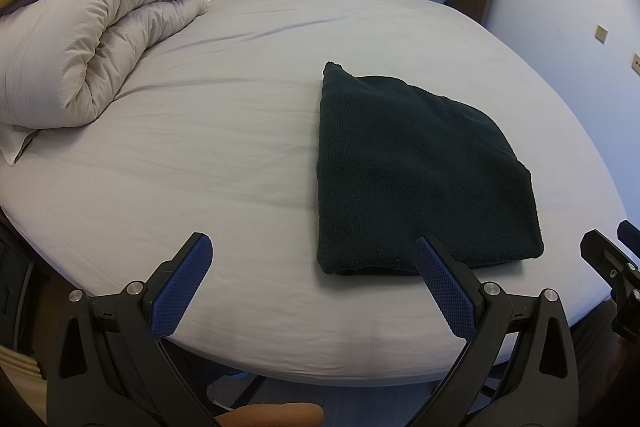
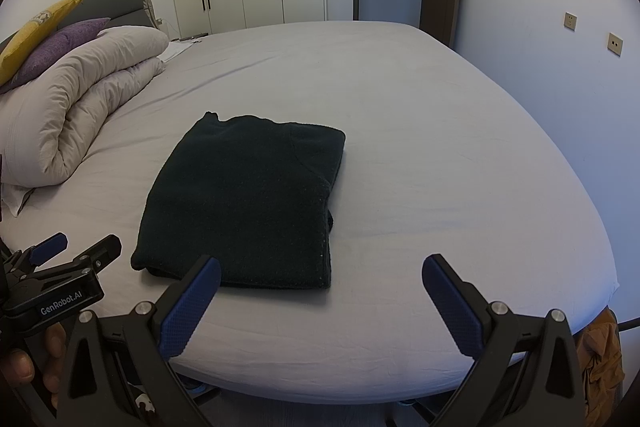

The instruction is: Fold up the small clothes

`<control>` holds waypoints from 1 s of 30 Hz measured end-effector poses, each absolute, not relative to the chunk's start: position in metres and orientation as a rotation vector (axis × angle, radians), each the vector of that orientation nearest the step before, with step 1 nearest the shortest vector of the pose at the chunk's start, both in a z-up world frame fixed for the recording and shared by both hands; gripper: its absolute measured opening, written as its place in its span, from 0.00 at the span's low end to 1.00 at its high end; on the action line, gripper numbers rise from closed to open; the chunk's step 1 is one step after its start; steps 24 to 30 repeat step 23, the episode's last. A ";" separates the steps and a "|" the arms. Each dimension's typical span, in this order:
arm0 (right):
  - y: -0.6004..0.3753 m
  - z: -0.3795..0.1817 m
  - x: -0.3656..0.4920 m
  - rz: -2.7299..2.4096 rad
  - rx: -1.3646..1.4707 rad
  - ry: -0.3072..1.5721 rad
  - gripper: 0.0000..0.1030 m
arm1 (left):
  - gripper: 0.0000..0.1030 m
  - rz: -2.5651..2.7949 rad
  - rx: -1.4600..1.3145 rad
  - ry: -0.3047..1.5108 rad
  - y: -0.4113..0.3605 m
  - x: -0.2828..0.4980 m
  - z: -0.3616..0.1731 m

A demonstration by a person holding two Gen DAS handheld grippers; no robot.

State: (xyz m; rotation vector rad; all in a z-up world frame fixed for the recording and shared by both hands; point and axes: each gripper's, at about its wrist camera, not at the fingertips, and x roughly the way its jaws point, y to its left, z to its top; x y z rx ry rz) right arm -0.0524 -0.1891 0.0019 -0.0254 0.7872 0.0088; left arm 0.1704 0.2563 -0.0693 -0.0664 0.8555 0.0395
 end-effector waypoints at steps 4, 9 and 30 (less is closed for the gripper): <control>-0.189 0.002 -0.052 0.009 -0.026 0.788 1.00 | 1.00 0.039 -0.067 0.856 0.256 0.170 -0.070; -0.190 0.002 -0.052 0.009 -0.026 0.788 1.00 | 1.00 0.038 -0.069 0.857 0.256 0.170 -0.070; -0.188 -0.001 -0.056 0.011 -0.023 0.791 1.00 | 1.00 0.041 -0.073 0.852 0.258 0.171 -0.070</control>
